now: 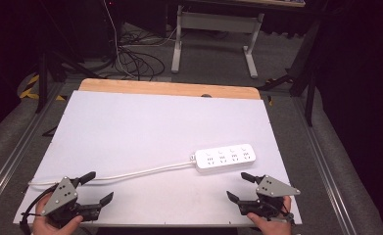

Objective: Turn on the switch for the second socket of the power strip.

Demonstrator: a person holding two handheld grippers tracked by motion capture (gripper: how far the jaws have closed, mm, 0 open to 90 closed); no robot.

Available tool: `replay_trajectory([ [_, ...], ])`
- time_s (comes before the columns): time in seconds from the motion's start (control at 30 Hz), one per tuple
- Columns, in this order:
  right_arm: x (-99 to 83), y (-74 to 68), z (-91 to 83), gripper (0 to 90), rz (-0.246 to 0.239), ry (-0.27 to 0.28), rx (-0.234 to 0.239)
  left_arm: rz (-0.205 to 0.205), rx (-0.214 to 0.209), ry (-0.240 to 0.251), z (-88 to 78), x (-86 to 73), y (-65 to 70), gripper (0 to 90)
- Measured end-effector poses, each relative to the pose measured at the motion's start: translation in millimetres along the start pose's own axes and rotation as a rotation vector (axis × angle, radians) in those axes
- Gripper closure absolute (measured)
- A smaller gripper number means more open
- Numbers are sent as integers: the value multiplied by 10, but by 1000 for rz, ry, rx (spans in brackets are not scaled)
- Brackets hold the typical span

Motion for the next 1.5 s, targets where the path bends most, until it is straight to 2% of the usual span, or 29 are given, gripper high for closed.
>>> replay_trajectory([
  [0.17,6,-3,-8,225,-6,5,0,16,18,3,-20,14,-9,149],
  [0.57,11,-5,-14,225,-12,3,0,38,24,-6,-29,22,5,148],
  [0.67,21,-11,-17,227,-8,6,2,33,25,-7,-35,22,10,148],
  [1.03,32,-25,-25,350,-48,-2,18,35,42,0,-66,42,6,159],
  [1.23,93,-5,-41,398,-37,-6,24,28,56,7,-79,48,-2,169],
  [1.5,208,17,-35,393,-21,-30,27,25,59,3,-79,43,-2,171],
])
Point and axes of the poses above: each handheld gripper's, and its own axes: z roughly forward along the jaws, x roughly out of its top, y roughly to its right, the point moved 6 cm from there along z, roughly forward along the jaws, and after that the axes turned 3 degrees about -z, right-handed, at the moved point
